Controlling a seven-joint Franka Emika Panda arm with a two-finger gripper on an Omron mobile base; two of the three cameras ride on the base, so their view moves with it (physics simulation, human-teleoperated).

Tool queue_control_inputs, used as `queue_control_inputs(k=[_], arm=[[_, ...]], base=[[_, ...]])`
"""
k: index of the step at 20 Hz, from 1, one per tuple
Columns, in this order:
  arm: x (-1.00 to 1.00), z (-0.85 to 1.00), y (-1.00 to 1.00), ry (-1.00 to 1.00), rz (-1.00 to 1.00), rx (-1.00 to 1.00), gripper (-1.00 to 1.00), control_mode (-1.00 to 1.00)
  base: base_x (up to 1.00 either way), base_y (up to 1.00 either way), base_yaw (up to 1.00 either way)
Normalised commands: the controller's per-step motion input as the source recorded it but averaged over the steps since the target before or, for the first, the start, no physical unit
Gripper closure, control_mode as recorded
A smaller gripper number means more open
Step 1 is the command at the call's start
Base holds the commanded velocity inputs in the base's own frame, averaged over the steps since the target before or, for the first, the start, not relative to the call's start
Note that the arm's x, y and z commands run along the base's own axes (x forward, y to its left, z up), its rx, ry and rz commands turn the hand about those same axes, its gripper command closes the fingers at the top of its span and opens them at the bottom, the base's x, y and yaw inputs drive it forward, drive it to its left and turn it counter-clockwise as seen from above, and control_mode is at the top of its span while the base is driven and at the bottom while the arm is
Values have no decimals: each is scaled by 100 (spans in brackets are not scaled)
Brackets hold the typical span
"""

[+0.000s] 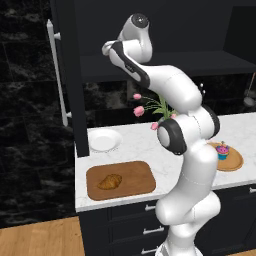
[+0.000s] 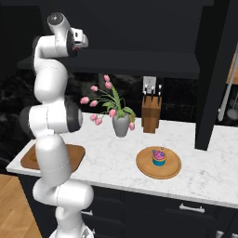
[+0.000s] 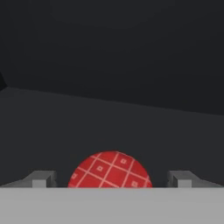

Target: From the different types of pastries on the counter, select a croissant and place it on the cutting board. Then retrieve a jar of jam from the cabinet and place it alongside the croissant on the cutting board.

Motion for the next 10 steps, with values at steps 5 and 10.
queue_control_inputs(k=[5, 10], arm=[[9, -31, 0, 0, -1, 0, 100, -100], [4, -15, 1, 0, 0, 0, 100, -100]], base=[[0, 0, 0], [0, 0, 0]])
